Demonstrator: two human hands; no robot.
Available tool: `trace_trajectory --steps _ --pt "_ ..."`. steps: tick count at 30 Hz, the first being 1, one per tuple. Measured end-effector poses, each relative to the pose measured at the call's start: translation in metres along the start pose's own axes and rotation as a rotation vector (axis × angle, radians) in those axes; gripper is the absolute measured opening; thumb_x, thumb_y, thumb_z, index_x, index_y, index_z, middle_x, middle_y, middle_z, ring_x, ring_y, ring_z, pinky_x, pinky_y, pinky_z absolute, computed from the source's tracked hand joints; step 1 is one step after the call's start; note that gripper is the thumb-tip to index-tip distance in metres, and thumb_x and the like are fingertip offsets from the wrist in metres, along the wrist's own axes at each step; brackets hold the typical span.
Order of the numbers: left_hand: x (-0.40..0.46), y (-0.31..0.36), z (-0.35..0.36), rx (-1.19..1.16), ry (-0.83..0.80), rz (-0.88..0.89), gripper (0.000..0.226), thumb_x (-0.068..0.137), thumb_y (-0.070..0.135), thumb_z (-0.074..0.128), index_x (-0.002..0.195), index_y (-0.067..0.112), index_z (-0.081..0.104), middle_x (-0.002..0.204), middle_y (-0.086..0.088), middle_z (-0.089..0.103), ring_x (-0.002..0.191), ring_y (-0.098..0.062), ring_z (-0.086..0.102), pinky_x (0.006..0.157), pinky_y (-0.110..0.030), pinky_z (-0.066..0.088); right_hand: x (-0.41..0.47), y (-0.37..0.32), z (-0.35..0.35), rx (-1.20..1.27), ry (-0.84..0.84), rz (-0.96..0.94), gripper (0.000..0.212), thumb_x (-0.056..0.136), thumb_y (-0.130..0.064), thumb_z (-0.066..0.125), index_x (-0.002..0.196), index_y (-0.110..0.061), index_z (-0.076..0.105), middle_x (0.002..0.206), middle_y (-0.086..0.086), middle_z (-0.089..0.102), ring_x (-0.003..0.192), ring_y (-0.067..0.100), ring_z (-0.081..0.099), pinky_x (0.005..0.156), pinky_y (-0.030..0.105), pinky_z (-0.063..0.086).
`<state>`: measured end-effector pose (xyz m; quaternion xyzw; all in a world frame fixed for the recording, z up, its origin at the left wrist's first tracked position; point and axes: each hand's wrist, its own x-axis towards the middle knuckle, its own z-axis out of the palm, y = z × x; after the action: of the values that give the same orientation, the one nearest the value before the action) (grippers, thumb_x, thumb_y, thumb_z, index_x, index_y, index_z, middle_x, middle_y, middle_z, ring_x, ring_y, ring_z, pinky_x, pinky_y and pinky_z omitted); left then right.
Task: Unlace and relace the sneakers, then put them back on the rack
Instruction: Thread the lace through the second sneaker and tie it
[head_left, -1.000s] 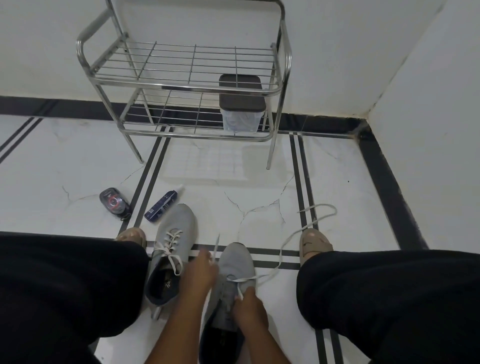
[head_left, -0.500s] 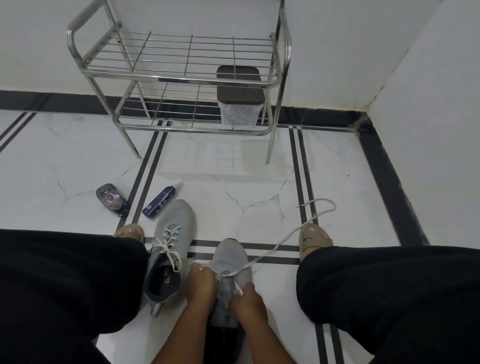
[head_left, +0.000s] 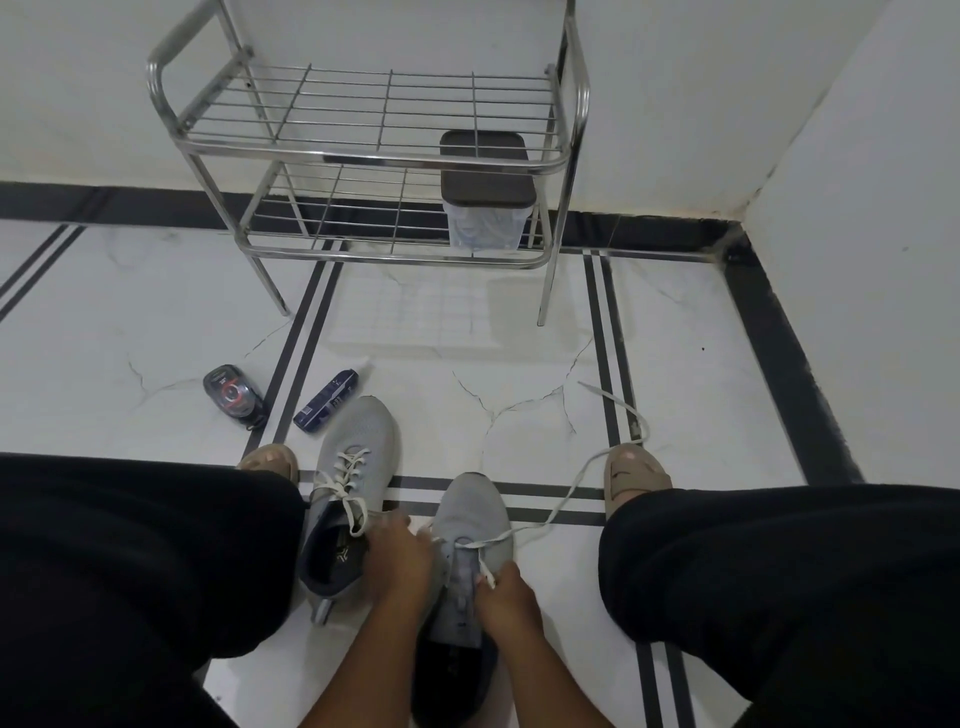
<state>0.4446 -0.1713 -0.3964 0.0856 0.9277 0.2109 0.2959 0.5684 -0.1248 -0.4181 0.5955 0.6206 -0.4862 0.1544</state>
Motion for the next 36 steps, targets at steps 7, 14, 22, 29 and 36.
trace_trajectory --steps 7,14,22,29,36 --pt "-0.005 -0.004 0.015 0.418 0.066 0.288 0.021 0.090 0.033 0.050 0.101 0.030 0.068 0.120 0.002 0.055 0.110 -0.018 0.052 0.085 -0.031 0.044 0.000 -0.002 0.001 -0.018 0.017 -0.006 0.034 0.095 -0.042 0.041 0.116 -0.016 0.047 0.117 0.008 0.059 0.106 0.026 0.058 0.080 0.029 0.045" --pt "0.001 -0.005 0.018 0.154 -0.101 0.127 0.022 0.097 0.026 0.043 0.104 0.015 0.061 0.110 -0.008 0.065 0.101 -0.026 0.060 0.075 -0.029 0.041 0.005 -0.012 -0.007 0.476 0.061 0.117 0.024 0.086 -0.040 0.059 0.081 -0.017 0.057 0.077 0.002 0.061 0.071 0.019 0.057 0.062 0.024 0.042" --pt "-0.003 -0.007 0.014 0.186 -0.105 0.162 0.020 0.099 0.023 0.039 0.101 0.015 0.058 0.106 -0.009 0.065 0.099 -0.027 0.059 0.072 -0.029 0.039 0.015 -0.032 -0.018 0.875 -0.074 0.170 0.013 0.090 -0.003 0.050 0.090 -0.009 0.062 0.053 0.000 0.044 0.044 0.010 0.036 0.041 0.021 0.027" --pt "-0.003 -0.007 0.015 0.202 -0.102 0.163 0.021 0.099 0.022 0.037 0.100 0.015 0.057 0.107 -0.009 0.065 0.098 -0.027 0.059 0.069 -0.029 0.036 0.020 -0.030 -0.014 0.777 -0.051 0.172 0.009 0.087 -0.010 0.064 0.080 -0.011 0.058 0.056 0.003 0.045 0.046 0.012 0.035 0.042 0.022 0.029" --pt "0.000 -0.010 0.017 0.195 -0.140 0.098 0.019 0.098 0.023 0.037 0.094 0.017 0.055 0.101 -0.008 0.064 0.087 -0.025 0.057 0.066 -0.029 0.038 0.019 -0.033 -0.015 1.006 0.113 0.271 0.010 0.088 -0.010 0.056 0.087 -0.003 0.063 0.059 0.006 0.051 0.043 0.012 0.039 0.040 0.020 0.032"
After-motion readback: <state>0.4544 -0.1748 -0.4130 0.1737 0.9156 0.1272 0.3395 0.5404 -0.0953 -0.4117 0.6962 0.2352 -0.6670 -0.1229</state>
